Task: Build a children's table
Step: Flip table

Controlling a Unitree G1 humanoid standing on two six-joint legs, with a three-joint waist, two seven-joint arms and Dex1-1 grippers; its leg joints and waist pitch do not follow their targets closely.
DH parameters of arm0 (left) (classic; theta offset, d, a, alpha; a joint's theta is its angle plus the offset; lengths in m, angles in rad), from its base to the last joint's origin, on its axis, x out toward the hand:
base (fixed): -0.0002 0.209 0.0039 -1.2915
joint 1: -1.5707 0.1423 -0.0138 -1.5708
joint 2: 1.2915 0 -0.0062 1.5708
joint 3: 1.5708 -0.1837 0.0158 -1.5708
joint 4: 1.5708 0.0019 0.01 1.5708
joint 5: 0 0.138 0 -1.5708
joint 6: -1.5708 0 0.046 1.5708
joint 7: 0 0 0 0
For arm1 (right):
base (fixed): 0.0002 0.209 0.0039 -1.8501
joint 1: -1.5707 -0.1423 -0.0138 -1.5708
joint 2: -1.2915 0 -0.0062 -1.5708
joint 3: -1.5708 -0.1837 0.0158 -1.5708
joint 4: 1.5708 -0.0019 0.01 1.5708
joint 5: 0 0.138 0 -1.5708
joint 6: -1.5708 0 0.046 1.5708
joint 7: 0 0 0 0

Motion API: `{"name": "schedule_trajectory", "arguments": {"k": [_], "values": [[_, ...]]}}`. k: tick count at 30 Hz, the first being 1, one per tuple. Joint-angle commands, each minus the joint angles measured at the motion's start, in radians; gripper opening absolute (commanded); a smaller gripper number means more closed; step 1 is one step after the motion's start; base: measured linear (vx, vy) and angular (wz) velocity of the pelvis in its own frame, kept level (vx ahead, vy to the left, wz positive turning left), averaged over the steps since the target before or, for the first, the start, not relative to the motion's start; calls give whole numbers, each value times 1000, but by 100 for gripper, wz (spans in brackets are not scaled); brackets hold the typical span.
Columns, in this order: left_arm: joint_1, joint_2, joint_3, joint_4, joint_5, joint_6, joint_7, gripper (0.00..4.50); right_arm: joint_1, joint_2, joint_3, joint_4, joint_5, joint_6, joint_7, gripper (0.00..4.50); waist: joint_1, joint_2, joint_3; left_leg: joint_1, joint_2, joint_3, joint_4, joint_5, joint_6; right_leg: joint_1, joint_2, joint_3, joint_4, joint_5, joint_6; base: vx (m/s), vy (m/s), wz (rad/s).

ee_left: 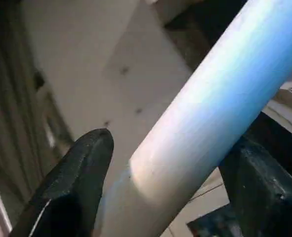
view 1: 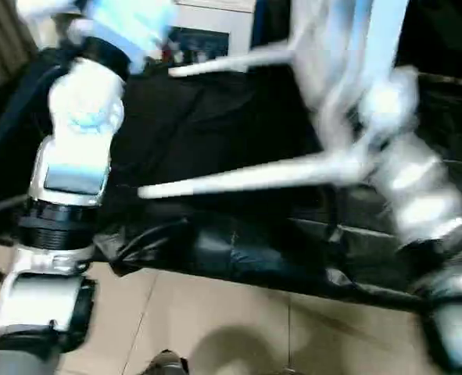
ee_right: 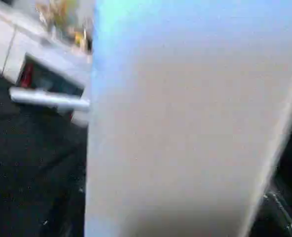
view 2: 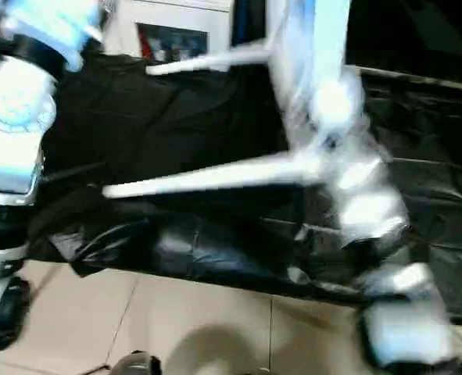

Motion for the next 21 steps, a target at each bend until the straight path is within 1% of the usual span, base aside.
{"name": "schedule_trajectory", "arguments": {"k": [1, 2, 3, 4, 5, 6, 7, 8, 9, 10, 11, 12, 13, 14, 15, 16, 17, 18, 19, 21], "values": [[42, -60, 79, 21, -142, 73, 46, 326, -20, -64, -11, -6, -38, 28, 56, 197, 2, -31, -75, 25, 1, 13, -46, -137, 31, 43, -31, 24, -70, -74, -161, 0, 0, 0], [59, -86, 96, 11, -152, 108, 43, 326, -55, -118, 18, -15, -61, 42, 114, 197, 2, -35, -73, 26, 4, 11, -48, -150, 28, 42, -31, 22, -72, -91, -160, 0, 0, 0], [62, -90, 98, 9, -154, 113, 42, 326, -60, -125, 22, -15, -64, 44, 122, 197, 2, -34, -73, 29, 6, 10, -48, -166, 25, 40, -31, 21, -74, -106, -159, 0, 0, 0], [69, -98, 103, 7, -158, 126, 39, 321, -75, -143, 33, -17, -73, 48, 143, 195, 2, -42, -72, 33, 8, 11, -48, -196, 20, 35, -32, 20, -77, -144, -154, 0, 0, 0], [80, -109, 106, 3, -164, 146, 33, 319, -91, -162, 45, -20, -85, 55, 164, 194, 2, -41, -71, 34, 7, 12, -49, -206, 18, 34, -32, 20, -81, -160, -150, 0, 0, 0], [83, -111, 107, 2, -166, 151, 31, 319, -96, -167, 48, -20, -88, 57, 169, 194, 1, -49, -71, 33, 8, 11, -49, -222, 12, 32, -34, 18, -83, -190, -138, 0, 0, 0], [115, -136, 114, -11, -176, 197, 22, 317, -130, -200, 70, -33, -102, 78, 220, 194, -1, -50, -70, 33, 11, 8, -53, -240, 5, 33, -35, 15, -84, -209, -132, 0, 0, 0], [137, -151, 114, -17, -185, 224, 16, 316, -149, -212, 82, -40, -105, 87, 249, 194, -4, -69, -69, 32, 10, 11, -51, -244, 8, 32, -33, 14, -89, -221, -124, 0, 0, 0], [150, -160, 114, -20, -190, 239, 13, 313, -159, -218, 88, -44, -106, 92, 266, 194, -1, -66, -71, 34, 10, 10, -49, -247, 8, 32, -35, 14, -85, -228, -121, 0, 0, 0], [174, -171, 109, -22, -198, 255, 13, 310, -178, -228, 106, -48, -121, 92, 293, 194, -3, -72, -67, 37, 11, 12, -51, -280, 8, 23, -36, 15, -96, -283, -106, 0, 0, 0], [174, -171, 109, -22, -198, 255, 13, 308, -178, -228, 106, -48, -121, 92, 293, 194, -2, -69, -68, 34, 12, 9, -53, -285, 2, 25, -38, 14, -94, -293, -100, 0, 0, 0], [220, -192, 98, -27, -211, 290, 5, 305, -213, -244, 136, -54, -147, 98, 336, 194, -3, -66, -69, 36, 13, 6, -56, -312, -15, 21, -38, 13, -97, -314, -88, 0, 0, 0], [239, -200, 94, -26, -211, 300, 5, 302, -228, -249, 147, -55, -159, 105, 350, 194, -7, -68, -67, 39, 14, 2, -59, -355, -30, 17, -36, 11, -101, -332, -77, 0, 0, 0], [239, -200, 94, -26, -211, 300, 5, 299, -228, -249, 147, -55, -159, 105, 350, 194, -8, -68, -66, 44, 14, 1, -60, -392, -37, 12, -34, 10, -105, -357, -72, 0, 0, 0], [265, -210, 85, -22, -212, 317, -1, 289, -255, -255, 165, -45, -175, 101, 374, 194, -11, -71, -62, 47, 11, 1, -59, -435, -44, 6, -34, 9, -112, -399, -64, 0, 0, 0], [274, -213, 82, -24, -213, 328, -6, 283, -265, -258, 173, -41, -179, 99, 382, 194, -19, -75, -57, 64, 9, -9, -57, -558, -68, -9, -36, 1, -129, -545, -31, 0, 0, 0], [286, -216, 76, -23, -207, 329, -6, 283, -278, -259, 181, -32, -183, 95, 389, 194, -23, -81, -58, 69, 9, -12, -54, -583, -73, -12, -36, -2, -133, -571, -22, 0, 0, 0], [299, -220, 70, -21, -206, 335, -12, 268, -288, -260, 188, -25, -189, 93, 401, 194, -25, -80, -59, 70, 8, -18, -56, -609, -81, -12, -37, -5, -138, -580, -16, 0, 0, 0], [312, -225, 65, -14, -206, 340, -16, 268, -295, -262, 198, -22, -196, 89, 415, 194, -29, -79, -62, 65, 9, -25, -61, -619, -87, -5, -37, -8, -136, -555, -17, 0, 0, 0], [324, -228, 57, -5, -203, 344, -19, 252, -300, -262, 207, -21, -202, 85, 429, 194, -32, -79, -64, 59, 11, -30, -67, -624, -92, 2, -37, -11, -133, -518, -22, 0, 0, 0]]}}
